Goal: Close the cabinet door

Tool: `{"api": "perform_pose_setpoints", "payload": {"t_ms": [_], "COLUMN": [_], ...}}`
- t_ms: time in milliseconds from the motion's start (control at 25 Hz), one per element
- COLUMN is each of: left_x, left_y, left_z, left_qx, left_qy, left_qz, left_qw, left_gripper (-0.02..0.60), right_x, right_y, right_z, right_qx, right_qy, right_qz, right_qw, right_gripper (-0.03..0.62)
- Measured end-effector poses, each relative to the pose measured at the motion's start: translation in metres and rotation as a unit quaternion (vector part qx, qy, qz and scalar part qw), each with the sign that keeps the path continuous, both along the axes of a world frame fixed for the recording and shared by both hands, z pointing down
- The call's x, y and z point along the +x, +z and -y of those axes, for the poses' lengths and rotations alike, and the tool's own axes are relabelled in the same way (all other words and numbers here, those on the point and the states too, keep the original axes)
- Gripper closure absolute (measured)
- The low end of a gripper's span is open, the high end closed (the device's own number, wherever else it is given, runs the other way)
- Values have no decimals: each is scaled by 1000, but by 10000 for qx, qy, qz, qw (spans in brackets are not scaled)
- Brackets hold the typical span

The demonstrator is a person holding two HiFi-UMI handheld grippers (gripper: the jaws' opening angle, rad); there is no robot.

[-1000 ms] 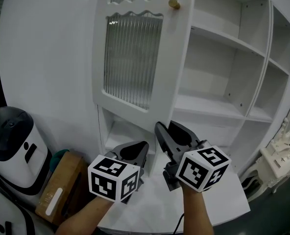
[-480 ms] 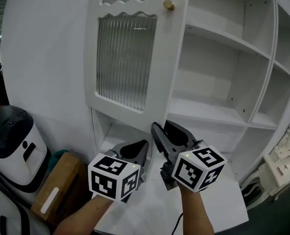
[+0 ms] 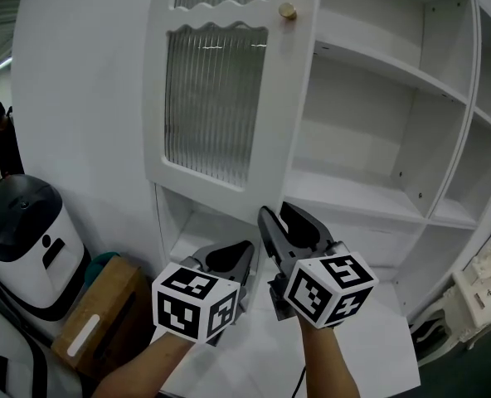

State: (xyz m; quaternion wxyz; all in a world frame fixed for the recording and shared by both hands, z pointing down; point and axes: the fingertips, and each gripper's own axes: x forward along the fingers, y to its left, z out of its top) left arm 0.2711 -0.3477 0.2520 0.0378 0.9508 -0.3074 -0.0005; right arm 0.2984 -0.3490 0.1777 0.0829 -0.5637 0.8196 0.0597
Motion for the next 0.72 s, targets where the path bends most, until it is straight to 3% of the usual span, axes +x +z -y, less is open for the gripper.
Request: {"api": "perform_pose_setpoints", "payload": {"t_ms": [720], "left_x": [14], "left_y": [-2], "left_z": [24], "left_qx": [14], "left_qy": [262], "left_qz": [4], "left_qw": [9997], "left_gripper": [571], "right_x": [19], "right_y": [-2], "right_z": [28], "right_qx": [150], "right_qy": [549], "right_qz": [-68], "right_qw": [9984], "right_gripper": [451]}}
